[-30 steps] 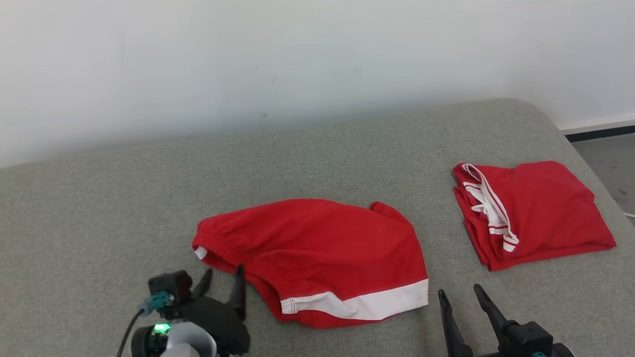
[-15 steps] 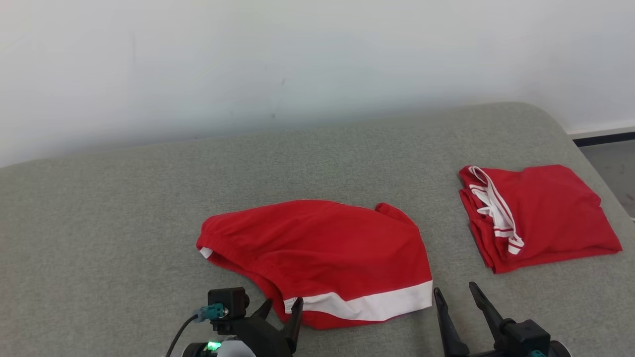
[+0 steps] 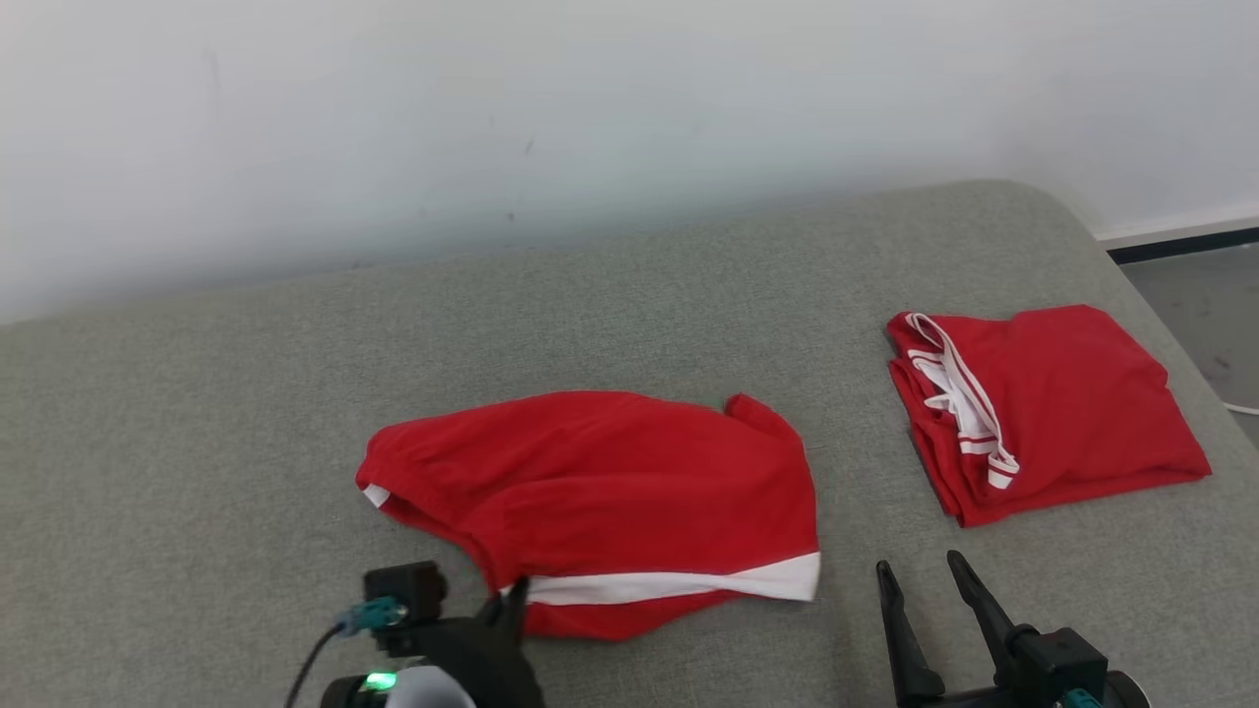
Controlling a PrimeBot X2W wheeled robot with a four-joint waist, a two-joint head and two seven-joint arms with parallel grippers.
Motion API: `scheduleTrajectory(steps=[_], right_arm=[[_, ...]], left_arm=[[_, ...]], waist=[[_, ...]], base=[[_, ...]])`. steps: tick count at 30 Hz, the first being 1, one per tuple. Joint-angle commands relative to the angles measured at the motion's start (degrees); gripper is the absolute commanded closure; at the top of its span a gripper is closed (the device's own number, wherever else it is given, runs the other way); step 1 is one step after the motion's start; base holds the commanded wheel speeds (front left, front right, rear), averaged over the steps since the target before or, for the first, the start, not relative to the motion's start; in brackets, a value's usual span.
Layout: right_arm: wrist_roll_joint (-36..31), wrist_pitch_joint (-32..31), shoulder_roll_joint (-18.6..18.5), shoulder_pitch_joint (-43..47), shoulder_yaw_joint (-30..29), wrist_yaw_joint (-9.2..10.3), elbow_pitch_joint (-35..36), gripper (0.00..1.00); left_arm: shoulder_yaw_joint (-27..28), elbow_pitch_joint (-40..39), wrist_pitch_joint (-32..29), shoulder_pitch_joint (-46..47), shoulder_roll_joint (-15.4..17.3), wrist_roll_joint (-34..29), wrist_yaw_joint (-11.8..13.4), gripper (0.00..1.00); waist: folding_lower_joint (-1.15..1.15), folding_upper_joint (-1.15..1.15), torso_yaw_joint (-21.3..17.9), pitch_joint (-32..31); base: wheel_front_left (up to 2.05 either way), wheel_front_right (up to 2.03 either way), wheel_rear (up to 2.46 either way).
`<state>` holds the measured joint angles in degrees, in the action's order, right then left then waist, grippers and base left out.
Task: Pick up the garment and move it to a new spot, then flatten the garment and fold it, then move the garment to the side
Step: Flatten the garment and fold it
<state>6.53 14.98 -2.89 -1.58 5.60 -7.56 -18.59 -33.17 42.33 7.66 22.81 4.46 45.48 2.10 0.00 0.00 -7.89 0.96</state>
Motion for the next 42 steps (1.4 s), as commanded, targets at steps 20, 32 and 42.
scheduleTrajectory(steps=[20,32,42], right_arm=[[0.1,0.3,0.0,0.9,0.3,0.16,-0.1,0.0],[-1.7,0.1,0.0,0.8,-1.2,0.16,0.3,0.0],[-2.2,-0.9,0.0,0.4,-1.0,0.16,0.1,0.0]], left_arm=[[4.3,-3.3,6.0,-4.7,7.6,-0.8,4.5,0.0],[21.6,-29.2,7.4,-17.9,5.3,-15.7,0.5,0.0],[35.1,-36.0,7.5,-27.2,0.0,-27.6,-5.3,0.0]], waist=[[0.0,0.0,2.6,-1.2],[0.0,0.0,4.6,-3.1],[0.0,0.0,7.2,-4.8]], base=[[0.0,0.0,0.0],[0.0,0.0,0.0],[0.0,0.0,0.0]])
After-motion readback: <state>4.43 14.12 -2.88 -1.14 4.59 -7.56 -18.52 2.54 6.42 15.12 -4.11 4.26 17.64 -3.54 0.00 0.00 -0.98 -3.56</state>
